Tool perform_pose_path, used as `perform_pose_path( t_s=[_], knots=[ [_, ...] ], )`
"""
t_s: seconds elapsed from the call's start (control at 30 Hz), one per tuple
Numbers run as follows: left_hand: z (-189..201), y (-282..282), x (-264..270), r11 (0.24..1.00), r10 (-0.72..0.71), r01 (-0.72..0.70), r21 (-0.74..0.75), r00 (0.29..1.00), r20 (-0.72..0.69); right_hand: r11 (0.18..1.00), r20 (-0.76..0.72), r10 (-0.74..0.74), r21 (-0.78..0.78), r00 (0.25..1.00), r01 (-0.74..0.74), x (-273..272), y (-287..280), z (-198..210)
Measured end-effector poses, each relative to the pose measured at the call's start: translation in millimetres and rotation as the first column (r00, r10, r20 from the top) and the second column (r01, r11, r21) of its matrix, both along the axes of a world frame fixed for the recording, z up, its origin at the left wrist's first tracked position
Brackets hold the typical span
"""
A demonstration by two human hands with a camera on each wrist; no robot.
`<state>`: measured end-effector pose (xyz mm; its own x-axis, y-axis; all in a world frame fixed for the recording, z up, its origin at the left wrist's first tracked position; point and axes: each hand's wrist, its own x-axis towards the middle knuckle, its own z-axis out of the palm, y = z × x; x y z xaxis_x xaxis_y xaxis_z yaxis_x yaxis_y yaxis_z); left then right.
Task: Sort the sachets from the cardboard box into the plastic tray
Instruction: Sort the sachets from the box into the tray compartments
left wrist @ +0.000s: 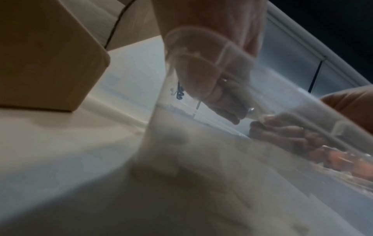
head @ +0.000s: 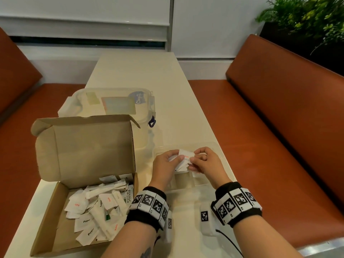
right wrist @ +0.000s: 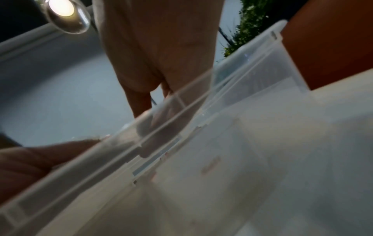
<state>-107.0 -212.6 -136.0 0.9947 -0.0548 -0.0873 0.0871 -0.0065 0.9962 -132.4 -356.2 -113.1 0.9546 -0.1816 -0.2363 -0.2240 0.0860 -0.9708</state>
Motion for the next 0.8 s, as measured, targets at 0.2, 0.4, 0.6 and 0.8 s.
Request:
perform_pose_path(
  t_s=[0.2,0.4,0.6,0.8],
  knots=[
    [-1.2,-0.5,-2.3,1.000,-0.029,0.029,0.013,0.999,0.022,0.840,0.076,0.161,-0.534,0.984,-0.096,2.2,-0.7,2.7],
    [-3.1,-0.3,1.1,1.000,-0.010,0.011,-0.009,1.000,0.028,0.959,0.092,0.044,-0.284,0.995,-0.017,2.0,-2.8,2.9],
    [-3.7,-0.5,1.6,1.000,-0.016,0.016,0.004,0.999,0.028,0.903,0.062,0.107,-0.425,0.992,-0.071,1.1,-1.6,7.1],
    [-4.2,0.1,0.9,0.999,-0.051,0.051,0.016,0.999,0.014,0.745,0.006,0.252,-0.640,0.968,-0.190,10.0,-7.0,25.3]
  ],
)
